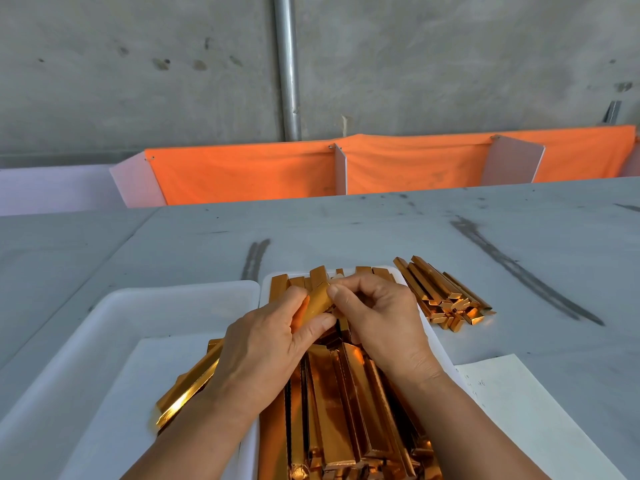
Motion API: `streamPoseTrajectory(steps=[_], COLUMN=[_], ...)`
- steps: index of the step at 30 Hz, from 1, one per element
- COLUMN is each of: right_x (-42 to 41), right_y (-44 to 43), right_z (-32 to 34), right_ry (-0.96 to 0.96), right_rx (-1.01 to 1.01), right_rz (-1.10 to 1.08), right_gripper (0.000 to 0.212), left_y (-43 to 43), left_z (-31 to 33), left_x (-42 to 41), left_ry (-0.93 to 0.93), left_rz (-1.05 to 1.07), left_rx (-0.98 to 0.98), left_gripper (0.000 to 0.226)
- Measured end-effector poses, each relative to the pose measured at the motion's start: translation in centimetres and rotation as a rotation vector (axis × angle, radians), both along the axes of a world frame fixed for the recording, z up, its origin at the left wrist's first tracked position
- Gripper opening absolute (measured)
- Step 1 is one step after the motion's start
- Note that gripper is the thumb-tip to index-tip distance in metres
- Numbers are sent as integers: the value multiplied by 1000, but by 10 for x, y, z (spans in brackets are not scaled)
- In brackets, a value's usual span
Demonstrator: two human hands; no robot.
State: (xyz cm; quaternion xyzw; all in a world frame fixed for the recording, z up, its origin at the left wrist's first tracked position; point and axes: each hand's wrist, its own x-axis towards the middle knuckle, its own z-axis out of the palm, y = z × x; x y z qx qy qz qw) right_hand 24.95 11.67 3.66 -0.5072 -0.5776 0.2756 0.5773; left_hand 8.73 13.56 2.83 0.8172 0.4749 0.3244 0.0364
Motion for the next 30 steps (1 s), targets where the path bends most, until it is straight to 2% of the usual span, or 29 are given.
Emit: streamPoseTrajectory(steps=[9,13,16,23,28,30], right_x=[-4,-6,-7,-9,-10,-10], right_y=[-1,-3,-4,-4,-4,-5], right_z=[-2,1,2,2,4,5], right_ry=[44,66,122,110,93,83], right_rx=[30,59,8,28,67,66], right_rz=[17,51,101,91,120,143], right_gripper=[12,19,21,26,32,27], left_y=[-3,-3,-3,-4,-4,-3], left_z=[-1,0,1,-3,-1,-1], left_x=[4,6,6,9,8,7], left_ry=[29,7,-12,-1,-21,-17], left_rz=[-3,-4,-11,-14,-21,-7], left_rx=[45,36,26,7,40,63], left_gripper=[40,50,56,37,40,37])
